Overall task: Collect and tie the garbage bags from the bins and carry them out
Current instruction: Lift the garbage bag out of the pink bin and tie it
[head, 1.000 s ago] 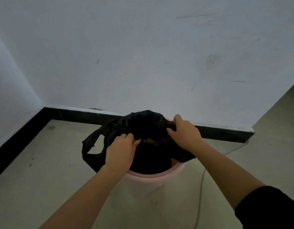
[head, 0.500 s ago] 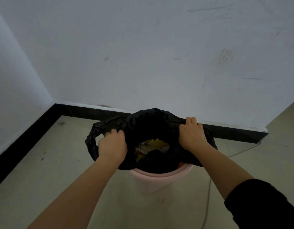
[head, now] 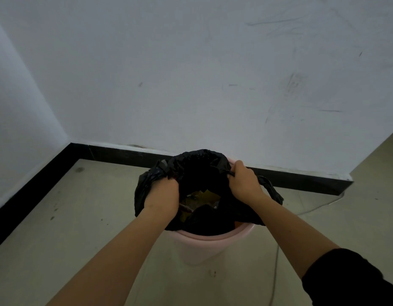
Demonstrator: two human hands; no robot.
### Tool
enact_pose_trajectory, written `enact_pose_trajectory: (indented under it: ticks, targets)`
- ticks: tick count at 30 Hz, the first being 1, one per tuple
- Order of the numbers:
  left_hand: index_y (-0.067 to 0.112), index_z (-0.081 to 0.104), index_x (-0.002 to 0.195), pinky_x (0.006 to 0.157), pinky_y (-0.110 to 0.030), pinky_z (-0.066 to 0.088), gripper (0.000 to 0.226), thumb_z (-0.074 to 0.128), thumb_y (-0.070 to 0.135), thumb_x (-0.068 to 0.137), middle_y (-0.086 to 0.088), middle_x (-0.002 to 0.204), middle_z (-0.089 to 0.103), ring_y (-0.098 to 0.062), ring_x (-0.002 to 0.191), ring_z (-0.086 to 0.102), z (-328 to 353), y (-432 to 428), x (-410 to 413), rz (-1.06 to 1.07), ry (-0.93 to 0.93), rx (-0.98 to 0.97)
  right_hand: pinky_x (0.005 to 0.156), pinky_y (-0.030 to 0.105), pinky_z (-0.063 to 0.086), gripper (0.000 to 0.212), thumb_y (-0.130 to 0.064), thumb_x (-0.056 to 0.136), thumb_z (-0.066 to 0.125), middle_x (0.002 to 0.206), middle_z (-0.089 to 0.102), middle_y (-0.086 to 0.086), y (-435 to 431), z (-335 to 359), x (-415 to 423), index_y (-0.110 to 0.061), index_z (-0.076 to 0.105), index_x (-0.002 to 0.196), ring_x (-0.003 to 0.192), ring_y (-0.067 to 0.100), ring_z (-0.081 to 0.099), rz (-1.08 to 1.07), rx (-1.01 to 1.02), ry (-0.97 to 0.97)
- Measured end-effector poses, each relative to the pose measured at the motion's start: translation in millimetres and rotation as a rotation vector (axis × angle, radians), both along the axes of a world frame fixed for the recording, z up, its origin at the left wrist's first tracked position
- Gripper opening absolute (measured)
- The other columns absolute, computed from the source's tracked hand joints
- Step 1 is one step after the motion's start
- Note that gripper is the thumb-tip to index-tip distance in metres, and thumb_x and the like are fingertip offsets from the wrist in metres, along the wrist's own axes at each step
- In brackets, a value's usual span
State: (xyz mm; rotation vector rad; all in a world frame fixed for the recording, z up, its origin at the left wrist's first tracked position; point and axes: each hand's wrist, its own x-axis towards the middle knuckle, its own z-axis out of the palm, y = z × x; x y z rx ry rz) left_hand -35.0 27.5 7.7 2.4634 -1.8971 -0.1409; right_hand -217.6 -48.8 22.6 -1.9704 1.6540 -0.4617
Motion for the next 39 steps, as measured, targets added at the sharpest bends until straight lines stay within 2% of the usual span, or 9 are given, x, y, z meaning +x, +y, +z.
enact_pose_trajectory:
  ticks: [3, 5, 9, 14, 16, 19, 22, 30, 39]
  targets:
    - [0.013, 0.064, 0.115, 0.103, -0.041, 0.036, 0.027, 0.05, 0.026, 0.097, -0.01, 0.132, 0.044, -0.032, 0.124, 0.041, 1, -3, -1, 0.013, -0.078, -0.012, 0.062, 0.022, 0.034, 0.011, -0.004, 0.097, 0.048, 0.075, 0.053, 0.003, -3, 5, 1, -0.005, 0.057, 0.103, 0.066, 0.018, 0.045, 0.05, 0.01, 0.084]
    - [0.014, 0.07, 0.104, 0.099, -0.041, 0.041, 0.028, 0.049, 0.03, 0.097, -0.007, 0.126, 0.051, -0.03, 0.114, 0.051, 1, -2, 2, 0.027, 0.059, -0.109, 0.063, 0.027, 0.036, 0.018, -0.005, 0.096, 0.048, 0.076, 0.053, 0.007, -4, 8, 1, 0.006, 0.063, 0.093, 0.066, 0.023, 0.047, 0.079, 0.013, 0.098]
    - [0.005, 0.06, 0.063, 0.057, -0.028, 0.043, 0.044, 0.052, 0.031, 0.097, -0.01, 0.069, 0.062, -0.025, 0.067, 0.061, 12, 0, 5, 0.119, 0.547, -0.273, 0.063, 0.03, 0.037, 0.023, -0.01, 0.098, 0.046, 0.086, 0.061, 0.023, -10, 17, -1, 0.004, 0.059, 0.085, 0.071, 0.029, 0.051, 0.026, -0.05, 0.026]
    - [0.006, 0.046, 0.061, 0.054, -0.027, 0.027, 0.046, 0.051, 0.033, 0.098, -0.003, 0.051, 0.038, -0.017, 0.051, 0.038, 38, -1, 4, 0.141, 0.908, -0.447, 0.089, 0.041, 0.026, 0.024, -0.023, 0.102, 0.039, 0.117, 0.057, 0.012, -5, 30, -1, -0.009, 0.059, 0.103, 0.121, 0.032, 0.04, 0.069, -0.455, 0.37]
    - [0.01, 0.044, 0.064, 0.059, -0.028, 0.03, 0.043, 0.05, 0.034, 0.098, -0.003, 0.055, 0.038, -0.016, 0.055, 0.038, 46, -1, 3, 0.156, 1.007, -0.508, 0.093, 0.042, 0.028, 0.023, -0.027, 0.104, 0.034, 0.106, 0.058, 0.008, -4, 40, 3, -0.012, 0.053, 0.103, 0.12, 0.032, 0.044, 0.033, -0.407, 0.189]
    - [0.016, 0.058, 0.076, 0.073, -0.029, 0.043, 0.031, 0.05, 0.036, 0.098, -0.005, 0.076, 0.056, -0.014, 0.073, 0.053, 64, 1, 0, 0.227, 1.259, -0.585, 0.058, 0.029, 0.035, 0.021, -0.024, 0.104, 0.034, 0.07, 0.048, 0.001, -4, 57, 11, -0.01, 0.042, 0.091, 0.073, 0.027, 0.05, -0.019, -0.268, -0.25]
    - [0.026, 0.07, 0.081, 0.085, -0.026, 0.052, 0.027, 0.052, 0.037, 0.097, 0.006, 0.088, 0.071, -0.008, 0.087, 0.066, 91, 5, 4, 0.289, 1.454, -0.659, 0.047, 0.021, 0.028, 0.02, -0.022, 0.104, 0.036, 0.064, 0.045, -0.001, 6, 78, 23, -0.011, 0.042, 0.089, 0.057, 0.015, 0.042, -0.017, -0.407, -0.388]
    - [0.028, 0.074, 0.093, 0.091, -0.037, 0.054, 0.023, 0.056, 0.043, 0.094, 0.004, 0.098, 0.075, -0.015, 0.096, 0.07, 162, 45, 47, 0.312, 1.588, -0.866, 0.053, 0.011, 0.037, 0.02, -0.024, 0.103, 0.039, 0.067, 0.045, -0.008, 32, 158, 86, -0.012, 0.047, 0.089, 0.054, -0.006, 0.043, 0.067, -0.572, -0.761]
    - [0.02, 0.069, 0.111, 0.079, -0.026, 0.059, 0.032, 0.05, 0.042, 0.097, 0.004, 0.102, 0.073, -0.011, 0.092, 0.071, 208, 106, 117, 0.35, 1.47, -1.108, 0.054, 0.014, 0.034, 0.027, -0.023, 0.102, 0.041, 0.065, 0.04, -0.011, 62, 194, 173, -0.02, 0.041, 0.076, 0.053, -0.005, 0.039, 0.165, -0.581, -0.949]
